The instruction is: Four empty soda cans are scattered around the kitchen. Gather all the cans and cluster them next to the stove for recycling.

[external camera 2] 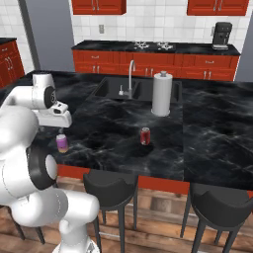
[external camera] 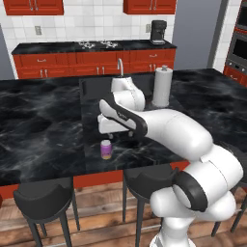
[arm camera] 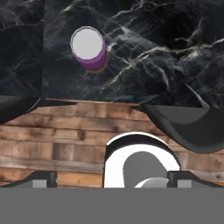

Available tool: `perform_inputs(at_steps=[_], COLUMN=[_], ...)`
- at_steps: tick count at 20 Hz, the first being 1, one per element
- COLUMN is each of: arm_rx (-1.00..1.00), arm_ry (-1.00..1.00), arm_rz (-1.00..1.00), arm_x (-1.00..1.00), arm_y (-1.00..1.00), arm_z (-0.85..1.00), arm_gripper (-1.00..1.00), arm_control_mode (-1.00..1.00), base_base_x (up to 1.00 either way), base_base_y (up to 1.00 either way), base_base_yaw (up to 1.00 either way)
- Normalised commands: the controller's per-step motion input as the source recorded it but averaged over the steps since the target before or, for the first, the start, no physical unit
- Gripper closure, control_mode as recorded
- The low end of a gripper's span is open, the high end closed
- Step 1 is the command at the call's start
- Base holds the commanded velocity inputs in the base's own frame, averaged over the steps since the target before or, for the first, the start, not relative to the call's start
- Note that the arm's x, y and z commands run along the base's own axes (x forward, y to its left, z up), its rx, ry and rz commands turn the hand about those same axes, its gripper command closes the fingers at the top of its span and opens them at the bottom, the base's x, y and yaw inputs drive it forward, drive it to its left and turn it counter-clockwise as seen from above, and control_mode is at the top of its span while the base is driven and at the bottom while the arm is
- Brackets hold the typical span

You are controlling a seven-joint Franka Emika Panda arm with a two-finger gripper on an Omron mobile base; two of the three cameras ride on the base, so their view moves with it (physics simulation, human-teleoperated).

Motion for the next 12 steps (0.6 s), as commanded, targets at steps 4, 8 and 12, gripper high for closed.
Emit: perform_inputs(at_steps=[4, 8, 12], arm_rx=[0.00, 0.00, 0.00], arm_ry=[-0.01, -0.01, -0.02], arm_rz=[0.00, 0.00, 0.00], arm_x=[0.23, 0.26, 0.33], arm_y=[0.00, 0.00, 0.15], arm_z=[-0.28, -0.32, -0.31], arm_gripper=[-1.00, -1.00, -1.00], arm_control_mode=[-1.00, -1.00, -1.00], base_base_x=[0.00, 0.00, 0.00], base_base_y=[0.00, 0.00, 0.00], base_base_yaw=[0.00, 0.00, 0.00])
